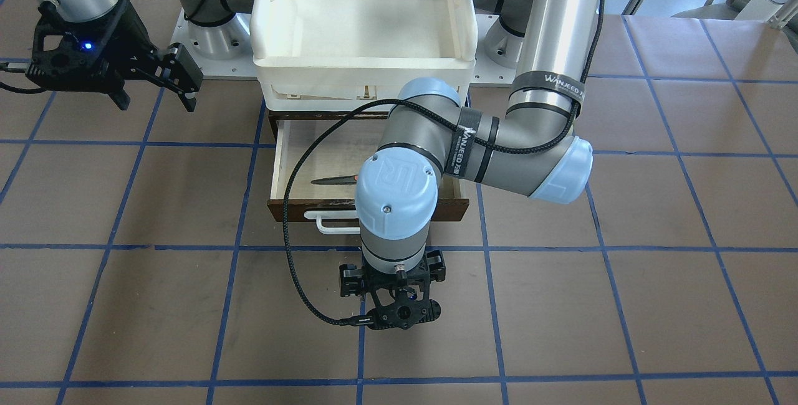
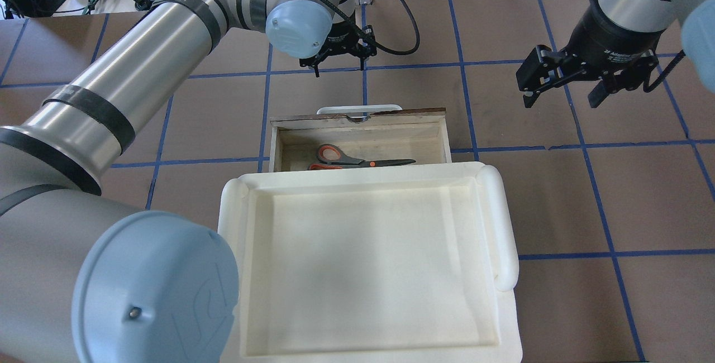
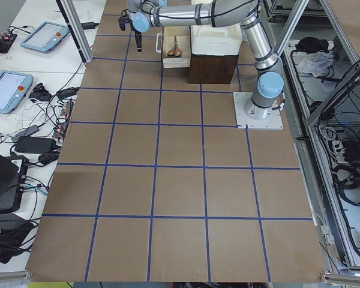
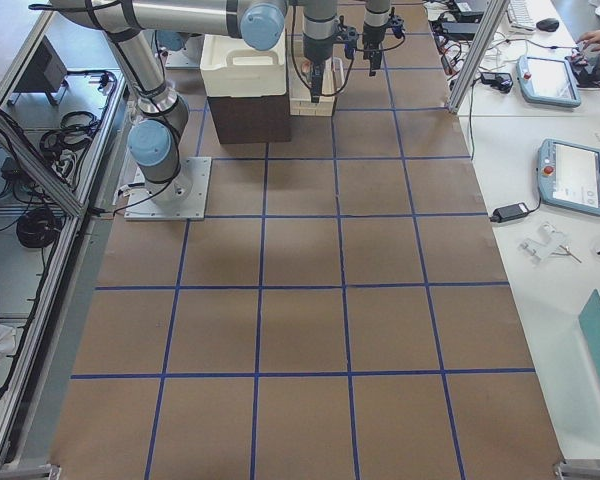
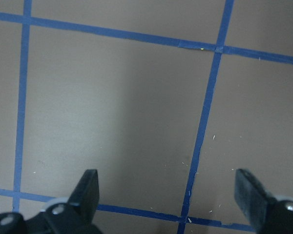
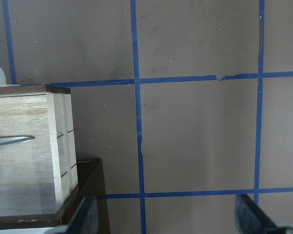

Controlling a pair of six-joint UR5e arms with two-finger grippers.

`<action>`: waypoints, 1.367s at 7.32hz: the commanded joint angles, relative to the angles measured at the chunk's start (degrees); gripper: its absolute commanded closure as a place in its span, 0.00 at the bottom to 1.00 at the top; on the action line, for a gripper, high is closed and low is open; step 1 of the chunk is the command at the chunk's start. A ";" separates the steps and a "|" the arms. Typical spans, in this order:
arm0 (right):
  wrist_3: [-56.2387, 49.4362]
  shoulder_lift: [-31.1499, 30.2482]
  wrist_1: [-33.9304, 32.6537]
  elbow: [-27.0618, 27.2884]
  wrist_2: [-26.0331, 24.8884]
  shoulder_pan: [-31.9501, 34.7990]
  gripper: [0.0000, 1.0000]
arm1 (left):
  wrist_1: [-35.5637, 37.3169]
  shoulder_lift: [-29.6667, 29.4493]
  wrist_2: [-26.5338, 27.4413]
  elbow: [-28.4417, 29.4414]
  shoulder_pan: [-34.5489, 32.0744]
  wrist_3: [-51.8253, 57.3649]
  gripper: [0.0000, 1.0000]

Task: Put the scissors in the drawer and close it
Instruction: 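Move the left gripper over the drawer front and push it away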

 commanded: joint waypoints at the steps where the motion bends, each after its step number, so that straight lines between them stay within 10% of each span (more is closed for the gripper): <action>1: 1.00 -0.29 -0.41 0.04 -0.56 0.30 0.00 | -0.32 -1.85 -0.44 -0.17 -1.50 2.85 0.00; 10: 3.46 0.24 -0.59 0.04 -0.39 3.82 0.00 | -9.28 -0.89 -4.23 -2.79 -3.96 5.33 0.00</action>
